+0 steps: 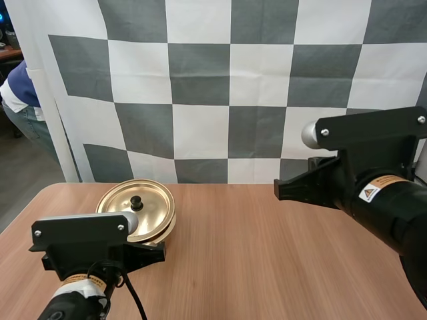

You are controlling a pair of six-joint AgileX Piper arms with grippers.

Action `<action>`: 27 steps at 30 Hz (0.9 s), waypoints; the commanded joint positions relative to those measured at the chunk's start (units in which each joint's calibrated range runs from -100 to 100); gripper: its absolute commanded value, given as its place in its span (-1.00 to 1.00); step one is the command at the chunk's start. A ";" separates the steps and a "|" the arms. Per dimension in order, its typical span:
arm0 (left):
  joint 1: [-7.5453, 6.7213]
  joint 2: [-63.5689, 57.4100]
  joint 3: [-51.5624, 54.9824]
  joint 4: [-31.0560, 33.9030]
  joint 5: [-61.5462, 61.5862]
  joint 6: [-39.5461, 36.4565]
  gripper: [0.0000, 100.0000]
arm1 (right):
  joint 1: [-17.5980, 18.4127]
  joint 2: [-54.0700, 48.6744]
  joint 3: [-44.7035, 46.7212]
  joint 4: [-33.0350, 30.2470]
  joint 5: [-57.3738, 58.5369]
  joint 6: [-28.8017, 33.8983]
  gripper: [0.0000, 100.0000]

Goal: Open the pot, put the car inside, and close it

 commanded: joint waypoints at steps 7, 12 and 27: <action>0.02 0.00 0.00 -0.06 -0.03 0.05 -1.00 | -0.06 -8.32 8.90 -0.60 0.20 -0.07 -1.00; 0.02 0.00 0.00 -0.06 -0.03 0.05 -1.00 | -0.06 -15.32 14.70 -4.84 -5.11 -0.07 -1.00; 0.02 0.00 0.00 -0.06 -0.03 0.05 -1.00 | -0.06 -19.60 20.82 -2.92 -7.76 0.01 -1.00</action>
